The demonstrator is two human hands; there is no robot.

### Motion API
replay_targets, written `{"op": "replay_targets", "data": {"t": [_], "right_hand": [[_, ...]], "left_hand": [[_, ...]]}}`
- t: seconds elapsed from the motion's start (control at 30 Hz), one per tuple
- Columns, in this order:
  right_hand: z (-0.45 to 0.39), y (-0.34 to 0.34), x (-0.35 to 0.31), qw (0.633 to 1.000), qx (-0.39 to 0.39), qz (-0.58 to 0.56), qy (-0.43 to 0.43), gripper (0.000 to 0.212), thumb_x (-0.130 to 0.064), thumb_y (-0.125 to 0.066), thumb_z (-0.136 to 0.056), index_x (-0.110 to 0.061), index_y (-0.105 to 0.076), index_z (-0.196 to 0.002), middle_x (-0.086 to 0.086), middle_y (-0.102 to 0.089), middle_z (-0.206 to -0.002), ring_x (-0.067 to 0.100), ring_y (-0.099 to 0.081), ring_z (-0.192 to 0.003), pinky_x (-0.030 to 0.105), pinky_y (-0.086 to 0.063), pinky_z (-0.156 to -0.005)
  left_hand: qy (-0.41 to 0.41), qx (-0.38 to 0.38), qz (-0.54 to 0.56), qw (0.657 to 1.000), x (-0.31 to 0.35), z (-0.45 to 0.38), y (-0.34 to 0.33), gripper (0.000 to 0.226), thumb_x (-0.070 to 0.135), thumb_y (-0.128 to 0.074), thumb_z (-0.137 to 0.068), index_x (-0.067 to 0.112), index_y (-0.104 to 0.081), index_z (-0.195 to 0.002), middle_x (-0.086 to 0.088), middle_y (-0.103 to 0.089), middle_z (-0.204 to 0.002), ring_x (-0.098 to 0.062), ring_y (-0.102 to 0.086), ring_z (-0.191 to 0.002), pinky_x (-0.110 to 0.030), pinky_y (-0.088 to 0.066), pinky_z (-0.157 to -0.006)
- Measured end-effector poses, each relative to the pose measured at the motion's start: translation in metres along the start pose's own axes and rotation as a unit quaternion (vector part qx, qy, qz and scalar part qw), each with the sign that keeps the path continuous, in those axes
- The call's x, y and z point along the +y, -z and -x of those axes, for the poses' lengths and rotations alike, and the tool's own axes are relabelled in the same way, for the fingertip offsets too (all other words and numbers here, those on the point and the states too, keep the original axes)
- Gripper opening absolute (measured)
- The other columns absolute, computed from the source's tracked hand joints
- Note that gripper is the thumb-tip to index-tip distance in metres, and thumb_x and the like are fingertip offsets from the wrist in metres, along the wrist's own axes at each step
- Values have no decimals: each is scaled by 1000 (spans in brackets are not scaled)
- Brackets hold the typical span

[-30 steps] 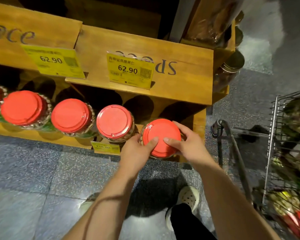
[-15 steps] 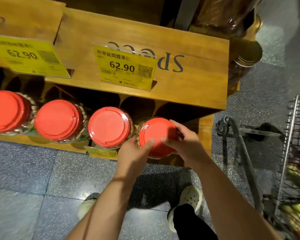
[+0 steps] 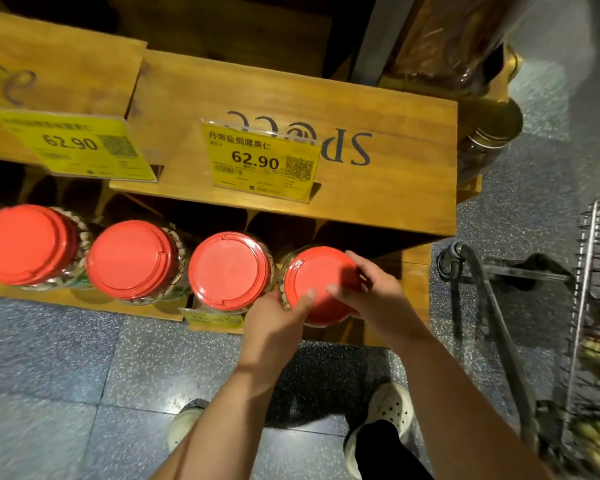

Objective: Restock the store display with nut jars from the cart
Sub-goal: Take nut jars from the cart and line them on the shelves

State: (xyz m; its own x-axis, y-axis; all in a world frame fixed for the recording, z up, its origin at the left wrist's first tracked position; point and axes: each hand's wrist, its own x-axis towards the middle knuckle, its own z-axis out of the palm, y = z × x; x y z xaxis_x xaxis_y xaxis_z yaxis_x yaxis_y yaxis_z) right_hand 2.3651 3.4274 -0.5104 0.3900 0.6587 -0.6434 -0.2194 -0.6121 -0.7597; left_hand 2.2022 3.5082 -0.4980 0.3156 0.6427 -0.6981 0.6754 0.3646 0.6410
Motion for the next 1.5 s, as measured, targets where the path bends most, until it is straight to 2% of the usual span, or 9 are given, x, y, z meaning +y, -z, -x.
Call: {"op": "replay_targets", "data": {"t": [0.1,0.2,0.33,0.57,0.7,0.9,1.03,1.27,1.5], "right_hand": [[16,-5,-9,998,50,-37,-15,106,-44,-90,-66,-24,-37,-156,2,-48,-153,22,-49,-137,52,-46,-111],[39,-6,-15,995,103,-6,-5,116,-69,-87,-55,-34,-39,-154,1,-41,-159,23,-47,-140,54,-46,-110],[80,-3,-38,996,90,7,-23,78,-37,-83,-83,-25,-47,-151,2,-47,-155,19,-51,-136,45,-49,-108],[192,10,-112,986,123,110,12,62,-35,-80,-86,-24,-57,-143,-5,-67,-123,1,-59,-102,13,-45,-83],[263,23,-150,970,158,184,34,60,-43,-83,-82,-33,-61,-136,-5,-67,-128,10,-62,-110,30,-50,-99],[383,63,-185,948,194,245,62,61,-46,-80,-83,-35,-59,-139,-8,-64,-135,11,-59,-121,26,-46,-99],[451,107,-187,940,221,255,52,61,-45,-82,-82,-35,-60,-138,-7,-63,-138,10,-59,-124,23,-44,-100],[525,206,-172,922,288,254,43,60,-48,-79,-84,-37,-58,-140,-2,-64,-136,11,-59,-114,19,-40,-75],[557,296,-125,927,337,161,26,63,-41,-81,-84,-35,-56,-141,-4,-56,-146,18,-53,-131,22,-38,-92]], "left_hand": [[4,-22,-33,999,11,11,7,51,51,-67,-93,13,-67,-127,0,-75,-110,-19,-69,-104,-42,-56,-97],[7,-36,-88,995,30,28,18,57,52,-62,-96,9,-58,-133,-3,-70,-117,-20,-65,-105,-30,-53,-84],[-32,-52,-180,982,64,70,39,61,54,-58,-98,11,-52,-141,-3,-66,-126,-23,-62,-113,-23,-39,-83],[-168,-64,-390,903,130,164,75,71,62,-58,-93,19,-47,-149,-5,-63,-136,-24,-61,-121,-32,-50,-91],[-250,-65,-483,837,172,227,84,69,66,-57,-91,23,-48,-145,-5,-57,-143,-24,-55,-129,-37,-49,-101],[-348,-87,-558,748,227,326,81,70,67,-55,-92,31,-43,-151,3,-49,-151,-20,-52,-134,-35,-47,-103],[-390,-99,-585,704,259,378,59,67,68,-54,-92,32,-47,-148,4,-58,-140,-20,-58,-123,-37,-54,-96],[-492,-111,-584,636,327,441,-37,67,66,-54,-94,27,-47,-148,-1,-57,-141,-20,-55,-128,-37,-51,-100],[-527,-147,-621,562,356,461,-153,76,73,-53,-90,31,-41,-151,-3,-59,-136,-24,-59,-123,-41,-57,-91]]}}
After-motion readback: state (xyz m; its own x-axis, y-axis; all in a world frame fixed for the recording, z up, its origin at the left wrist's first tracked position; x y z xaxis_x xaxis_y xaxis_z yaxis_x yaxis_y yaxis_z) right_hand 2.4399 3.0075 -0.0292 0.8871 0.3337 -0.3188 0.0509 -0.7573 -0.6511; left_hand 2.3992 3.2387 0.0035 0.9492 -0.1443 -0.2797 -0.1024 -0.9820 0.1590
